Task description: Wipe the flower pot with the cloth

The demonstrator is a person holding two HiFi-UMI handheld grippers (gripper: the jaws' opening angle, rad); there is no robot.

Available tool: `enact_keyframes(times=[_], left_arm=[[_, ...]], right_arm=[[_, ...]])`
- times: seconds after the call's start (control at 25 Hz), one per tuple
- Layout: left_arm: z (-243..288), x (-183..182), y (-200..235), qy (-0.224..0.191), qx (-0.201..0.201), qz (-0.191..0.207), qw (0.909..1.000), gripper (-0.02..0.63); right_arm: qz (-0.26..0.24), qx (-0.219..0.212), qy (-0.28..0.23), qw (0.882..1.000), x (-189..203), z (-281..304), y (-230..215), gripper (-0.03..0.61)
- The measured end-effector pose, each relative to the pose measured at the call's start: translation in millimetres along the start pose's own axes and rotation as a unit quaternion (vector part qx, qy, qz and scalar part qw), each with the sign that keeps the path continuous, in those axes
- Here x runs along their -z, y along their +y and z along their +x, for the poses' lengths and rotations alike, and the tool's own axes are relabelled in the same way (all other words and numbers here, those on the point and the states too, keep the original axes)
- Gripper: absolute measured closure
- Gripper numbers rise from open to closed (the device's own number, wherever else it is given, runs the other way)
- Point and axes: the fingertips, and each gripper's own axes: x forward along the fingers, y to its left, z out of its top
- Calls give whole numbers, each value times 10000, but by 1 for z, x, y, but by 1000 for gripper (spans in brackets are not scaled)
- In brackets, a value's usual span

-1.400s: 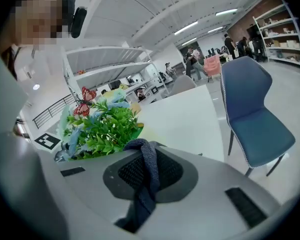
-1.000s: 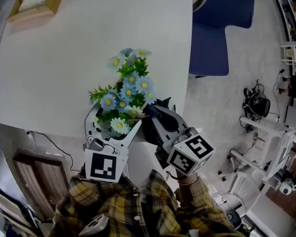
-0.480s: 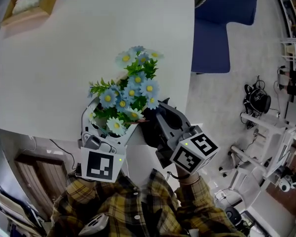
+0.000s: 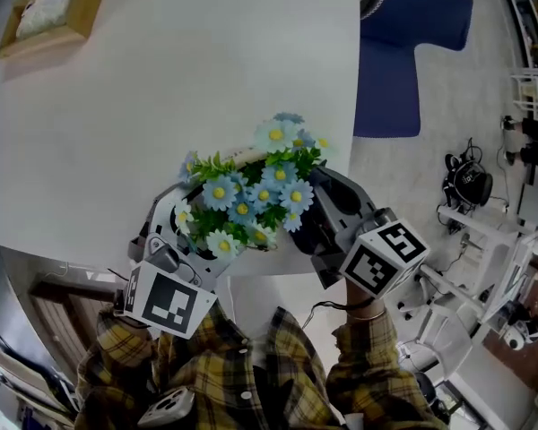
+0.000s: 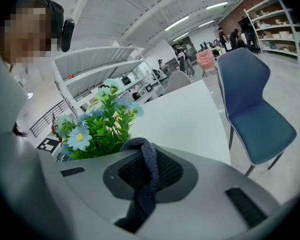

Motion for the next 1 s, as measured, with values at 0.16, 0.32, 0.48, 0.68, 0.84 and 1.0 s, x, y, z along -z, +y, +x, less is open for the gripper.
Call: enact_keyframes(times=[0.16,0.32,0.48,0.68,0.84,1.0], left_arm=[[-5,0,-5,145,556,344,9978,219],[-8,4,-5,214,1148,676,9909,221],[7,-7,-19,304,1765,1052,9782,221],[15,-23,-36,482,2590,1542,9523,221],[17,-23,-35,484,2813,1553,9457,219],[24,-16,-41,514,2817,1233,9502,219]], right_arm=[[-506,-580,462,9960,-3,6,7,563],[-1035,-1134,779,9851,-5,17,16,563],[-1417,-1618,1068,9707,-13,11,6,563],[-1999,-2275,1659,9385,-17,11,16,563],[-2082,-2474,1869,9277,-15,16,18,563],[-1976,-2438,1728,9336,-9,10,9,563]])
